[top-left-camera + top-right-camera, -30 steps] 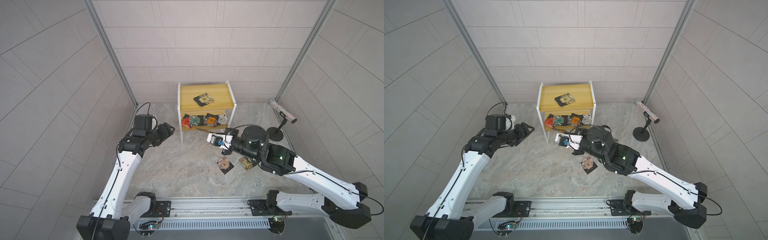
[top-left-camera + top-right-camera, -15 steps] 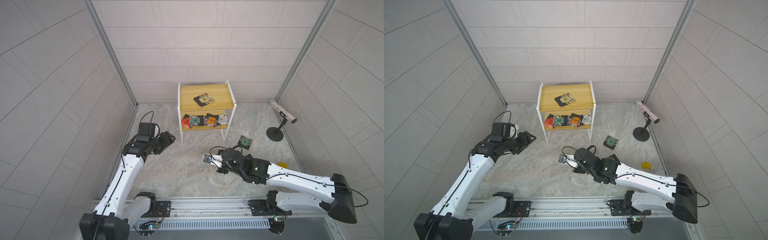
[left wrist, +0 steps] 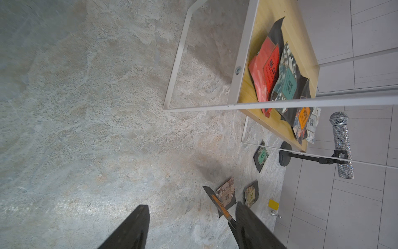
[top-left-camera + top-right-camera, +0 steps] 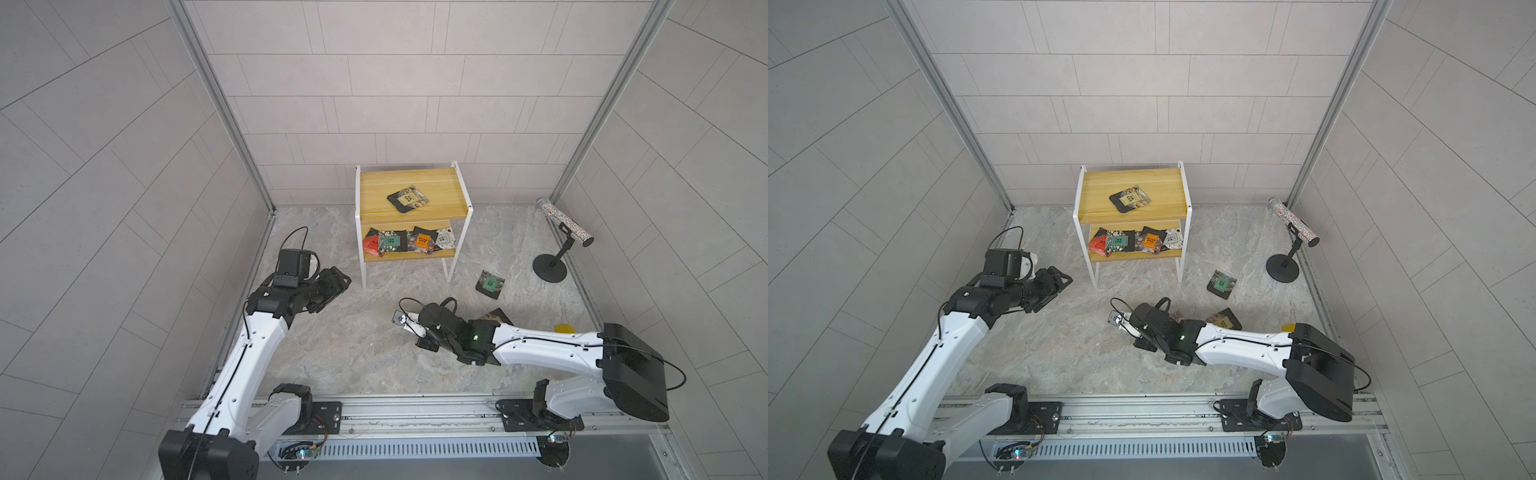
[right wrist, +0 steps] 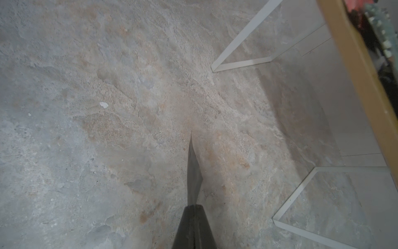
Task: Remove the tea bags from the shelf
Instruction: Place the tea bag at the center of the board.
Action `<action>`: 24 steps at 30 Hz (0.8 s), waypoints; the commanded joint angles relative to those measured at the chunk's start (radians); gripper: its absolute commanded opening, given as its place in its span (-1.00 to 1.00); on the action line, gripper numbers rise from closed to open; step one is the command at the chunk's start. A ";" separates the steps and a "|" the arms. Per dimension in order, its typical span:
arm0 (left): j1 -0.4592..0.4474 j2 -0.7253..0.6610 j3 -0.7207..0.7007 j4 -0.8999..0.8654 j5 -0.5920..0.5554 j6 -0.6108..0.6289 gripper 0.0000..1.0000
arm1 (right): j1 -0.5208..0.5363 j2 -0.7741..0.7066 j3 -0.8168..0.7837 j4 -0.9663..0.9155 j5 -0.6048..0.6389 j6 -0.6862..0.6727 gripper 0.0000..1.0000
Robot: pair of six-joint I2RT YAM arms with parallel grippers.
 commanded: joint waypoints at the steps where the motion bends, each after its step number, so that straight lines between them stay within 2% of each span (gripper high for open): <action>1: 0.002 -0.016 -0.012 -0.001 -0.004 0.014 0.42 | 0.020 0.026 -0.008 0.018 -0.024 0.053 -1.00; 12: 0.004 0.009 -0.001 -0.012 -0.008 0.048 0.42 | 0.053 0.094 -0.015 -0.014 -0.155 0.119 -0.91; 15: 0.004 0.013 -0.001 -0.014 -0.007 0.050 0.42 | 0.053 0.101 -0.005 -0.030 -0.184 0.126 -0.80; 20: 0.004 0.013 0.000 -0.019 -0.008 0.056 0.41 | 0.053 0.101 0.014 -0.059 -0.226 0.132 -0.48; 24: 0.004 0.008 0.002 -0.025 -0.012 0.062 0.41 | 0.055 0.086 0.027 -0.086 -0.258 0.133 -0.37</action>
